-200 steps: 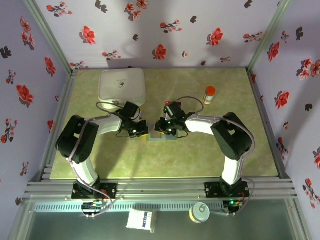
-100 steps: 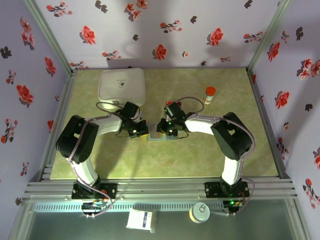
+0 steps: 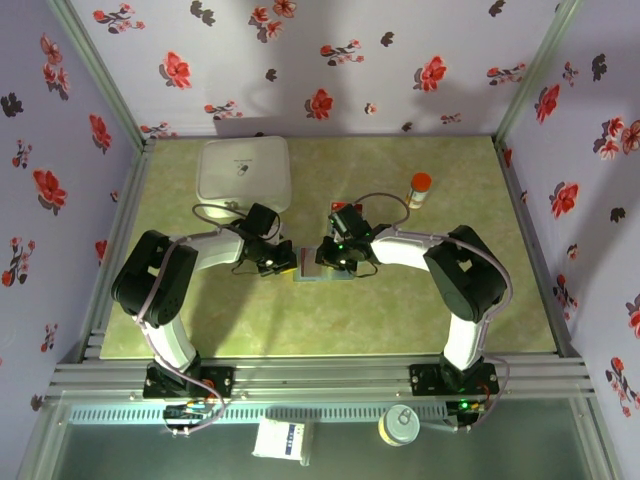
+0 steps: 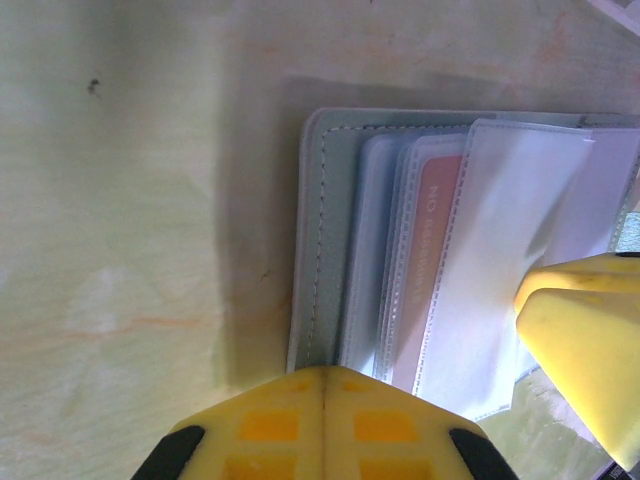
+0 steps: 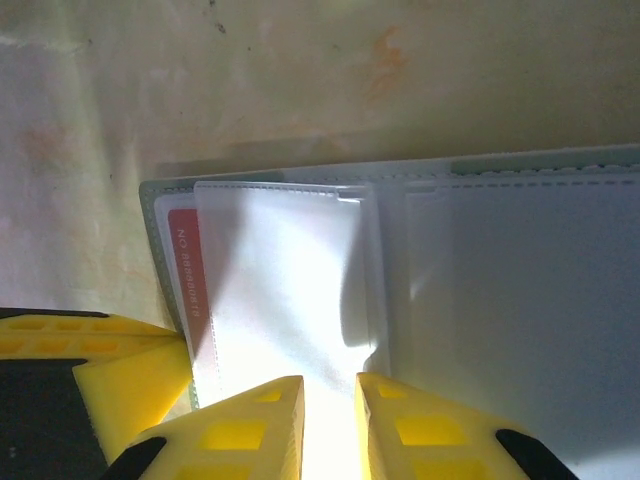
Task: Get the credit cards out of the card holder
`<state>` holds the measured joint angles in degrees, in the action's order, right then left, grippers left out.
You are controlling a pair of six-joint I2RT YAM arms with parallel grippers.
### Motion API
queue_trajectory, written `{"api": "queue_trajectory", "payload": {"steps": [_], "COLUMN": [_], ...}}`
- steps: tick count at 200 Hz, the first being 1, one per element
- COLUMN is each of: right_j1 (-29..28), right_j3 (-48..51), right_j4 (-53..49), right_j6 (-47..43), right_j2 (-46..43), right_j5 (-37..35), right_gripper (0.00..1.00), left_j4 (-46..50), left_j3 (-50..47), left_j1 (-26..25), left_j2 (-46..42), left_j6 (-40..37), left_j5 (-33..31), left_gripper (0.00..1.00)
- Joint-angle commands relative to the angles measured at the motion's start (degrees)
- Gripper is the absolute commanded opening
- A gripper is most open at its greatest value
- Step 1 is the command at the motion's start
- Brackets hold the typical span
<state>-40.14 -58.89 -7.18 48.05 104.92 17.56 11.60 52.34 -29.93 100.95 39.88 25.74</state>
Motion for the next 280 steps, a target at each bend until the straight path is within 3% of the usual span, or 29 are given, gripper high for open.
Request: {"api": "queue_trajectory", "payload": {"steps": [1,99,154,280], "right_j1": [-0.1,0.2,1.0,5.1], "right_j3": [0.6,2.4,4.1,10.5], "right_j4": [-1.2,0.8,3.3,17.4], "right_j6": [-0.6,-0.2,0.4,6.6], "right_j2": [-1.7,-1.7,-1.7,-1.0], "right_j5": [-1.9,-0.9,0.6,9.4], "right_gripper": [0.22,0.16,0.15,0.14], "left_j4": [1.5,2.8,0.9,-1.9], "left_j3": [0.1,1.4,3.3,6.0], "left_j1": [0.4,0.8,0.5,-2.6], "left_j2": [0.5,-4.3,-5.7,1.1], "left_j6": [-1.4,-0.9,2.9,4.9], "left_j5": [0.3,-1.9,0.7,1.0], "left_gripper": [0.0,0.0,0.0,0.28]}}
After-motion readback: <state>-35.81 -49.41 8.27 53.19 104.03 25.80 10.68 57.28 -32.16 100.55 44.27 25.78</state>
